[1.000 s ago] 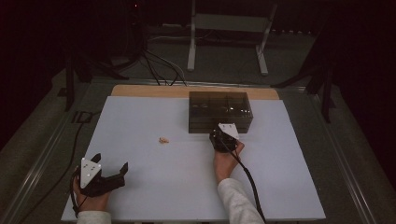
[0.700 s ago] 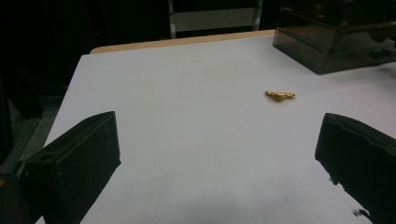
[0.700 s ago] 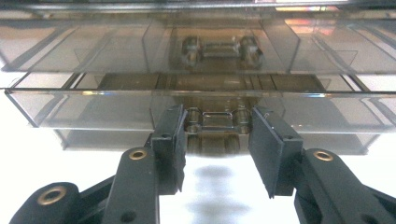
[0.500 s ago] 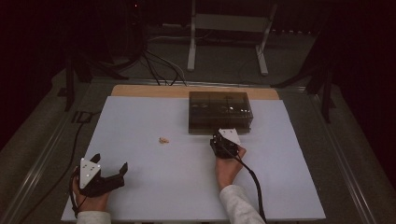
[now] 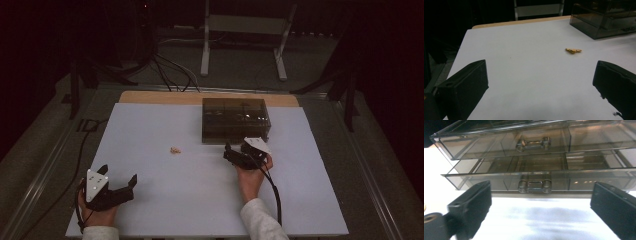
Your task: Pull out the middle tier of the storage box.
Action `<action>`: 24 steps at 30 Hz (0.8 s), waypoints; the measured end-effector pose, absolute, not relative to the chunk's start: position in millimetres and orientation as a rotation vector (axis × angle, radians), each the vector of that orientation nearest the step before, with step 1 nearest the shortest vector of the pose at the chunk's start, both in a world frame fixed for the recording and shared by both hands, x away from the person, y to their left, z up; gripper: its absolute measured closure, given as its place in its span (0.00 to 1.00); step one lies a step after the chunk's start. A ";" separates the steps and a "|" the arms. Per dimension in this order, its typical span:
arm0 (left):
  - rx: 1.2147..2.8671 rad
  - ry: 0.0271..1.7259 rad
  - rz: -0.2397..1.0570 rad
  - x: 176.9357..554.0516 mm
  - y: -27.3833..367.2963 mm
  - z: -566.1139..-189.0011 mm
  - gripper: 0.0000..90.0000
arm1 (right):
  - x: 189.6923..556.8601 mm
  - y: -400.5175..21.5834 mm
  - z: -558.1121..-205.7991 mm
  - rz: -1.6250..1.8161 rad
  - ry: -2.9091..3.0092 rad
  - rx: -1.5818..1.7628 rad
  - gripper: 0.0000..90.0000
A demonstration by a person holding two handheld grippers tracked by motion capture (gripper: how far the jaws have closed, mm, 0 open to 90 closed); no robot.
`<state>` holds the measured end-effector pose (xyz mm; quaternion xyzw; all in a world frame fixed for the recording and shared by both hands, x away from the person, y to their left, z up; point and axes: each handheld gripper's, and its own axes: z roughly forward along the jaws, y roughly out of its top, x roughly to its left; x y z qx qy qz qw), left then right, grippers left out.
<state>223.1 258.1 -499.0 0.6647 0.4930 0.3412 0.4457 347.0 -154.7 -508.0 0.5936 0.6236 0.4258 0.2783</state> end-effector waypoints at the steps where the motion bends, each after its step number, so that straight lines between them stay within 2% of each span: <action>1: 1.647 1.221 0.844 223.1 258.1 -499.1 0.01 | 347.7 -156.7 -508.0 1.149 1.686 1.590 0.01; 24: 1.661 1.222 0.835 224.3 256.7 -500.6 0.01 | 349.3 -181.6 -492.0 1.175 1.945 1.474 0.00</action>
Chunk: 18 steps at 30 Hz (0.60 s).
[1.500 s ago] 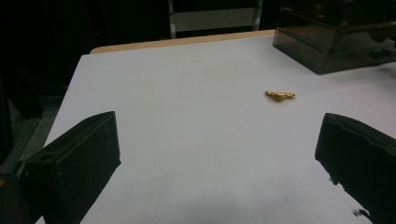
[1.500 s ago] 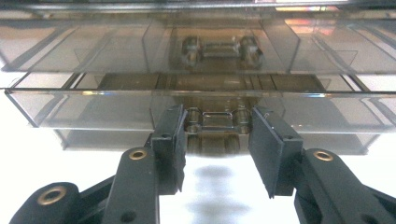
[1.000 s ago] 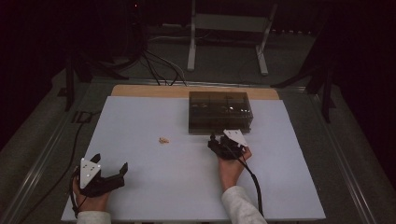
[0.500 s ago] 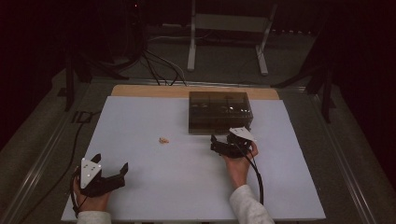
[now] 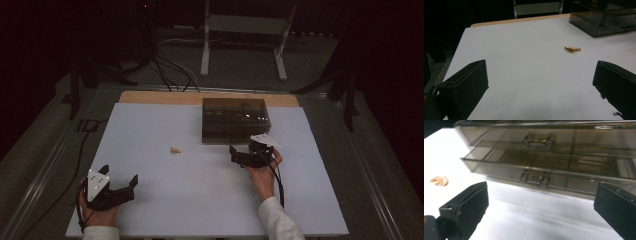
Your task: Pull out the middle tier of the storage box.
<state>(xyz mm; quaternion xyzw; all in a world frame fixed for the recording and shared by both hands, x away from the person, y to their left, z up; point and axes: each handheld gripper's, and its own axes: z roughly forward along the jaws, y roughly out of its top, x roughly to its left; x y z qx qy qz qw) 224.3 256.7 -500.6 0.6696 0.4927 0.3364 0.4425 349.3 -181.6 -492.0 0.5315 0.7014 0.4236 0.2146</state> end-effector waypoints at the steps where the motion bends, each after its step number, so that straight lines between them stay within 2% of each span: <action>1: 1.662 1.222 0.835 224.2 256.7 -500.6 0.01 | 349.5 -181.5 -492.0 1.170 1.966 1.461 0.00; 16: 1.662 1.223 0.833 224.2 256.8 -500.6 0.01 | 355.4 -180.1 -477.6 1.108 2.114 1.311 0.00; 18: 1.661 1.223 0.832 224.3 256.8 -500.6 0.01 | 357.5 -180.2 -475.2 1.106 2.121 1.278 0.03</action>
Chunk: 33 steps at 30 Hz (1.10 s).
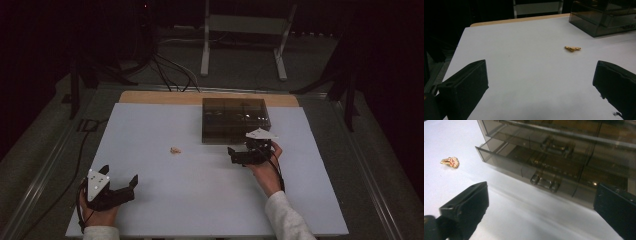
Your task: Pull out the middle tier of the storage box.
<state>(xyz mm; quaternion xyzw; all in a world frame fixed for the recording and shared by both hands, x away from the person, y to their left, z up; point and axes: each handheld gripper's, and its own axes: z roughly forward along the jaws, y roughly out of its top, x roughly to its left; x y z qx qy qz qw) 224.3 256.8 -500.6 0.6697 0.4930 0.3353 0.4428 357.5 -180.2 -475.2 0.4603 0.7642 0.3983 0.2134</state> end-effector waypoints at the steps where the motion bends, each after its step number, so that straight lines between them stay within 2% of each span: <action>1: 1.662 1.223 0.831 224.5 256.7 -500.8 0.01 | 358.6 -180.9 -474.9 1.116 2.119 1.268 0.03; 11: 1.662 1.226 0.830 225.0 256.7 -501.2 0.01 | 366.8 -186.3 -479.5 1.126 2.127 1.326 0.03; 19: 1.667 1.222 0.829 224.8 256.4 -501.2 0.01 | 367.1 -173.8 -461.0 1.051 2.120 1.274 0.03; 27: 1.666 1.221 0.828 224.7 256.4 -501.0 0.01 | 386.5 -170.3 -458.0 1.013 2.217 1.265 0.03; 33: 1.669 1.222 0.824 225.2 256.5 -501.4 0.01 | 398.9 -170.5 -459.1 0.973 2.345 1.195 0.19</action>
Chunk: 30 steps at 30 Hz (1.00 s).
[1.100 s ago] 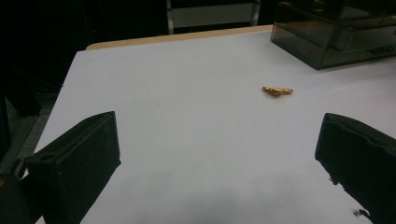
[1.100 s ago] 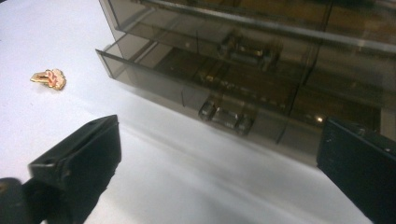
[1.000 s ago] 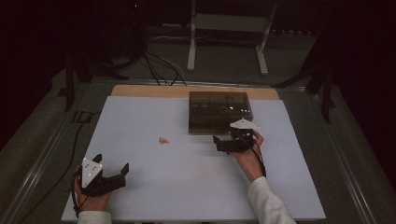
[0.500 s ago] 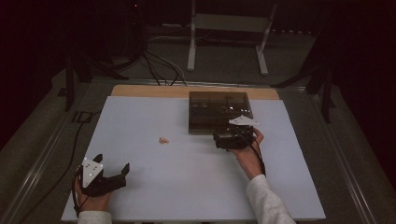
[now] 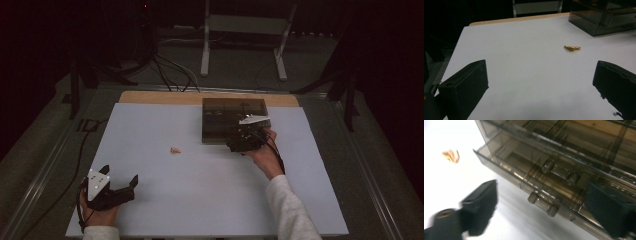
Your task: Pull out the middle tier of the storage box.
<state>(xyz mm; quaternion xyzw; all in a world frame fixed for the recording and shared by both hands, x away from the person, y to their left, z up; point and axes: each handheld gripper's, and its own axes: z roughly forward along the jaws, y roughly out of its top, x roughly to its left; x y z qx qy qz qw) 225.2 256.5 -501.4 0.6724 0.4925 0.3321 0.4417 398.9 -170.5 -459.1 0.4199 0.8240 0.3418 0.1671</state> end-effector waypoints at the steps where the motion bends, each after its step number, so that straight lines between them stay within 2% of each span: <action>1: 1.671 1.219 0.826 225.2 256.1 -501.3 0.01 | 399.7 -169.1 -459.9 0.954 2.362 1.175 0.22; 2: 1.671 1.219 0.825 225.2 256.0 -501.3 0.01 | 401.0 -167.1 -462.0 0.903 2.378 1.141 0.32; 3: 1.671 1.219 0.825 225.2 256.0 -501.3 0.01 | 401.9 -167.1 -463.9 0.891 2.386 1.139 0.36; 14: 1.671 1.222 0.822 225.4 256.2 -501.8 0.01 | 400.5 -173.6 -466.0 0.873 2.434 1.095 0.56; 15: 1.676 1.220 0.823 225.7 255.5 -501.9 0.01 | 399.3 -175.2 -464.4 0.863 2.451 1.076 0.61; 18: 1.679 1.218 0.824 225.8 254.9 -501.9 0.01 | 399.4 -176.0 -462.8 0.865 2.455 1.069 0.62; 19: 1.680 1.217 0.823 226.1 254.6 -502.0 0.01 | 401.3 -174.7 -462.7 0.852 2.459 1.069 0.56; 20: 1.681 1.217 0.823 226.2 254.5 -502.0 0.01 | 401.3 -174.7 -462.7 0.852 2.459 1.069 0.56; 24: 1.680 1.216 0.821 226.3 254.6 -502.2 0.01 | 407.4 -175.6 -461.2 0.876 2.464 1.083 0.46; 30: 1.681 1.218 0.822 226.2 255.1 -502.2 0.01 | 407.7 -168.8 -466.5 0.862 2.509 1.041 0.47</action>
